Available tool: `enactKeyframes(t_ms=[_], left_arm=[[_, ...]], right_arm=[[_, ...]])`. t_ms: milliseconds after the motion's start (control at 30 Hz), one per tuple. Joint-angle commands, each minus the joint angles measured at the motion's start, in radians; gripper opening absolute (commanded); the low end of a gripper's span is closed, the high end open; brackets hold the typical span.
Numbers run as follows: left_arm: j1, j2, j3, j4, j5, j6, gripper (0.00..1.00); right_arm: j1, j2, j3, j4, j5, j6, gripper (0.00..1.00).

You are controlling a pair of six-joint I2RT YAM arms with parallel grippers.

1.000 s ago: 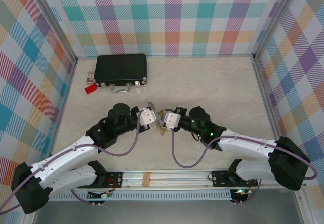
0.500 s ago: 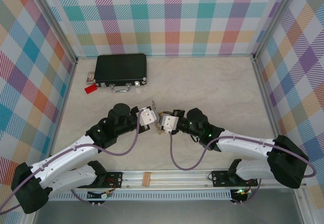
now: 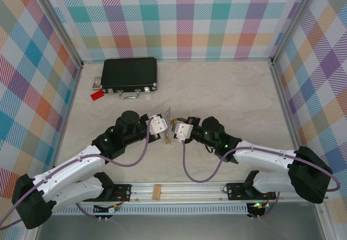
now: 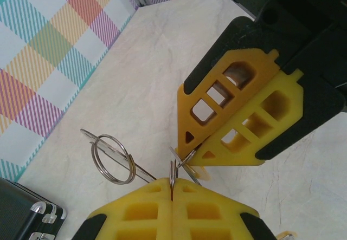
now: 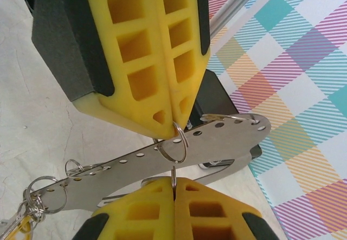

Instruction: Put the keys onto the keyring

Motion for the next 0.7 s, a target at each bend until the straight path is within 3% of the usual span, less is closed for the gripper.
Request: enactKeyframes(t_ms=[0, 667], left_arm=[[-0.012, -0.019, 0.022, 0.044, 0.007, -0.007, 0.0], [-0.012, -0.017, 0.023, 0.048, 0.001, -0.01, 0.0]], right_arm=[[0.005, -0.008, -0.007, 0.061, 0.022, 0.007, 0.0], [0.006, -0.006, -0.005, 0.043, -0.014, 0.018, 0.0]])
